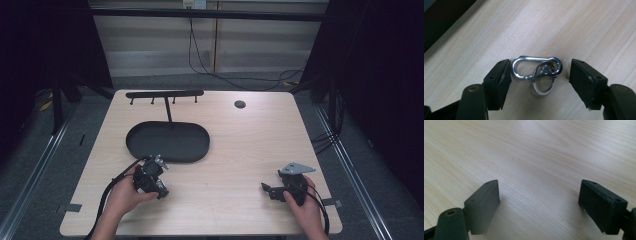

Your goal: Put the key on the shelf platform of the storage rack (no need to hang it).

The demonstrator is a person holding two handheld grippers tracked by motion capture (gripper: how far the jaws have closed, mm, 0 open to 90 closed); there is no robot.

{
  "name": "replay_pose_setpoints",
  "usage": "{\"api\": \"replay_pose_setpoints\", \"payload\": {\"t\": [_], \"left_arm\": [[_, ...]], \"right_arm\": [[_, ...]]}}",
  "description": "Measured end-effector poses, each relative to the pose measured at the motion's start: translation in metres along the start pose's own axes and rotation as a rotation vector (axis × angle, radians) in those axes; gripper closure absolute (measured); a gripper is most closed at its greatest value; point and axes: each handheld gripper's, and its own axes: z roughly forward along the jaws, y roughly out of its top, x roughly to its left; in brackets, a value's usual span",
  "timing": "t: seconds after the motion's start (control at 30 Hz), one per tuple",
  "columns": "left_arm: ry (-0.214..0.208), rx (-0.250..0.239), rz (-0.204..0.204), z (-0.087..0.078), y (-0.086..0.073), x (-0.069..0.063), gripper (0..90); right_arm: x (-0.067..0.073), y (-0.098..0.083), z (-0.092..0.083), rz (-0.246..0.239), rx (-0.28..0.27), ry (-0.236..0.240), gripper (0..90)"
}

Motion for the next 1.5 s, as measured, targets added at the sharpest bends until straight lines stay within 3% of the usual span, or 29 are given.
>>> {"api": "replay_pose_setpoints", "payload": {"t": [0.3,0.5,0.7,1.5], "left_arm": [[0.012,0.037,0.022,0.0,0.007,-0.003,41.5],[0.014,0.072,0.027,0.001,0.012,-0.003,41.8],[0.023,0.083,0.005,0.0,0.012,-0.004,41.9],[-0.002,0.048,-0.043,-0.029,0.016,0.0,42.1]], "right_arm": [[0.0,0.0,0.0,-0.001,-0.001,0.0,16.7],[0.0,0.0,0.0,-0.001,-0.001,0.0,16.7],[0.0,0.0,0.0,-0.001,0.0,0.0,16.7],[0.0,0.0,0.0,-0.001,-0.001,0.0,16.7]]}}
